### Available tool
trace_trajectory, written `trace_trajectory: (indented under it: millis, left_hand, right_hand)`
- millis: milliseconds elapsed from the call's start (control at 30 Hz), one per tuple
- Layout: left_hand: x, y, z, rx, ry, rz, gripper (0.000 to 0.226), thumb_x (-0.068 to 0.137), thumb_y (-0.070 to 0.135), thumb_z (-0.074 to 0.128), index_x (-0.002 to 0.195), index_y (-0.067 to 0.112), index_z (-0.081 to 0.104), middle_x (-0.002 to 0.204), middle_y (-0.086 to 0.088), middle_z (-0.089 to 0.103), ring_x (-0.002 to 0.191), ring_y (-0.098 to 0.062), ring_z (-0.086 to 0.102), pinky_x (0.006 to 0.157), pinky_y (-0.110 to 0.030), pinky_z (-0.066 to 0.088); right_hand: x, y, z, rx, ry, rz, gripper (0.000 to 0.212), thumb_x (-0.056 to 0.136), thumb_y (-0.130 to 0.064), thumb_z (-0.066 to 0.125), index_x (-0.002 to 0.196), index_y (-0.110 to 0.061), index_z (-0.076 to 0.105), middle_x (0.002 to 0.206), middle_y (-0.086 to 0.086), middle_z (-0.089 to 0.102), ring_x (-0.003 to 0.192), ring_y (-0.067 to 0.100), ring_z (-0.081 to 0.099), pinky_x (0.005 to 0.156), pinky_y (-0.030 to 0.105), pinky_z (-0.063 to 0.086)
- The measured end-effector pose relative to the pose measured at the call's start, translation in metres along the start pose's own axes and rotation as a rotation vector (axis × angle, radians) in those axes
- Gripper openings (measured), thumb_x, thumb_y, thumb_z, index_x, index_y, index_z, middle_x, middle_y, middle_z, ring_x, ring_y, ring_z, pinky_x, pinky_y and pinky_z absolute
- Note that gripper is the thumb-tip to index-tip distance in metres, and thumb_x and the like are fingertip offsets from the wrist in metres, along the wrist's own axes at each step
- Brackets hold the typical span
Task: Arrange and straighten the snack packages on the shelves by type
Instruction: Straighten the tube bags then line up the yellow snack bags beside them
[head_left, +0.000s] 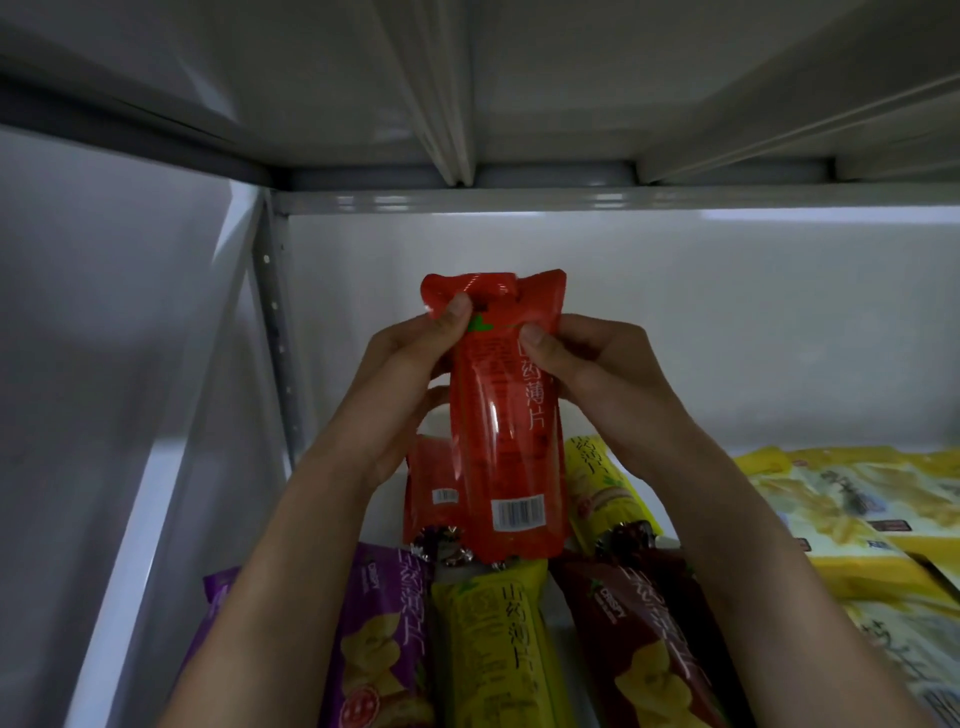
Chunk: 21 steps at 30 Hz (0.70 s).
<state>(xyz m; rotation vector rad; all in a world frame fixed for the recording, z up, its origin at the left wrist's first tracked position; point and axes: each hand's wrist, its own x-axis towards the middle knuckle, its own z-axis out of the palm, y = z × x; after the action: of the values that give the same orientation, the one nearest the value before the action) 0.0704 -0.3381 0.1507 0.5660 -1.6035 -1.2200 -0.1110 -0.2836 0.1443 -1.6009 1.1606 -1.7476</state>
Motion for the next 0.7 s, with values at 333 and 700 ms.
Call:
trace_trajectory:
  millis: [333,700]
  left_hand:
    - [-0.0005,-0.0024,-0.0041,0.024,-0.026,0.074,0.035,0.094,0.031,0.065,0.121,0.010,0.074,0.116,-0.005,0.078,0.110,-0.020,0.074,0.092,-0.033,0.055]
    - [0.0009,-0.0038,0.0016,0.029,0.011,0.086,0.039,0.086,0.037,0.069,0.113,0.010,0.077,0.109,-0.006,0.080,0.104,-0.022,0.076,0.093,-0.038,0.057]
  right_hand:
    - [-0.0004,-0.0074,0.0044,0.088,-0.012,0.009,0.031,0.095,-0.031,0.071,0.115,-0.010,0.078,0.112,0.005,0.080,0.108,0.020,0.075,0.106,0.048,0.055]
    - [-0.0005,-0.0036,0.0018,0.083,0.024,-0.004,0.021,0.094,-0.021,0.075,0.108,-0.007,0.080,0.105,0.007,0.081,0.103,0.024,0.077,0.103,0.050,0.057]
